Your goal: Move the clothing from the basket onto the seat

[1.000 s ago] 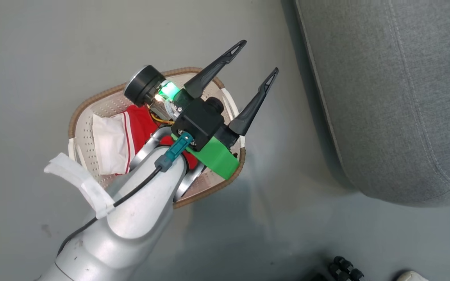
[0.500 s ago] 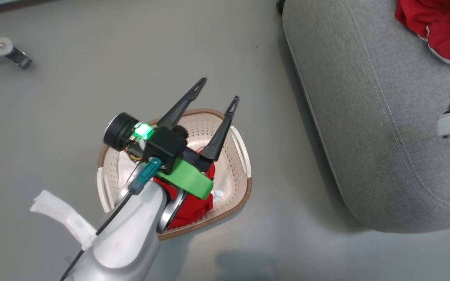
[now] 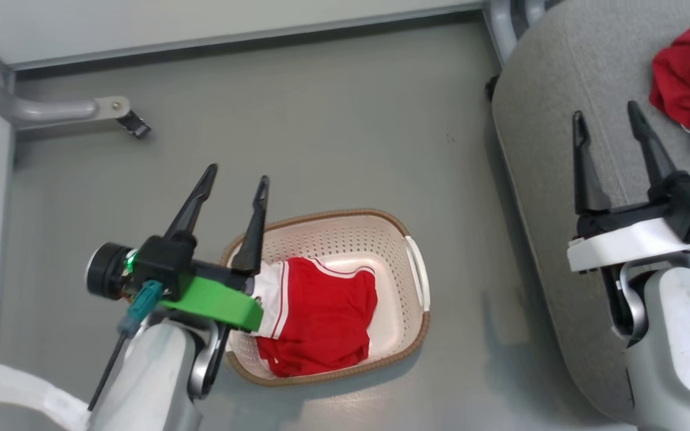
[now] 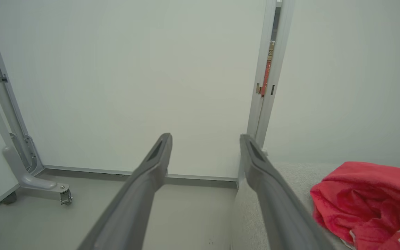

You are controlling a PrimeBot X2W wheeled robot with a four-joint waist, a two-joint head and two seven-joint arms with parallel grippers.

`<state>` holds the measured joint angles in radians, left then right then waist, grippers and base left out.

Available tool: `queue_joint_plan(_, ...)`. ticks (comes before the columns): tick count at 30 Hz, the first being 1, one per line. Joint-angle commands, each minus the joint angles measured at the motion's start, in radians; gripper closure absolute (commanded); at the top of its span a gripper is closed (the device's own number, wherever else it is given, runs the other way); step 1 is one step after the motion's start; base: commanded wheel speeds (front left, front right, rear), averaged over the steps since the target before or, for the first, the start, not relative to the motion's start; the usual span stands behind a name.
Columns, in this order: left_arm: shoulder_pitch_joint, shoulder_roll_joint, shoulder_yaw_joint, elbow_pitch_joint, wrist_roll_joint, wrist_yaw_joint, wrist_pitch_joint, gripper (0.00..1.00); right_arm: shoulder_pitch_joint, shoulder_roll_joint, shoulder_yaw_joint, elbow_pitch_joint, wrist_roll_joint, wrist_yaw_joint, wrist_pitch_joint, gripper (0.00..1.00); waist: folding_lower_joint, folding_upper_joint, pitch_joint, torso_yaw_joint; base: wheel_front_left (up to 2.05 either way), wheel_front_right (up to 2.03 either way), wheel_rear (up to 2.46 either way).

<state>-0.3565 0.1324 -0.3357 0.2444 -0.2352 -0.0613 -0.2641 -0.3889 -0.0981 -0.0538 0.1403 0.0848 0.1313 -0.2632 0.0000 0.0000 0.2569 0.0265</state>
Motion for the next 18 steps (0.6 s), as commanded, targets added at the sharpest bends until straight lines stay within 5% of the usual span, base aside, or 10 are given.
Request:
queue_joint_plan(1,0.029,0.004,0.02,-0.006,0.0,0.008,-0.001,0.0,0.022,0.003,0.007,0.002,0.004,-0.001,-0.002,0.0,0.0,0.0,-0.061,0.058,0.0,0.0,0.0)
queue_joint_plan(18,0.218,-0.037,0.234,-0.089,0.042,-0.01,-0.001,0.0,0.196,0.042,0.06,-0.057,-0.009,-0.001,-0.002,0.0,0.0,0.0,-0.165,0.101,0.0,0.0,0.0)
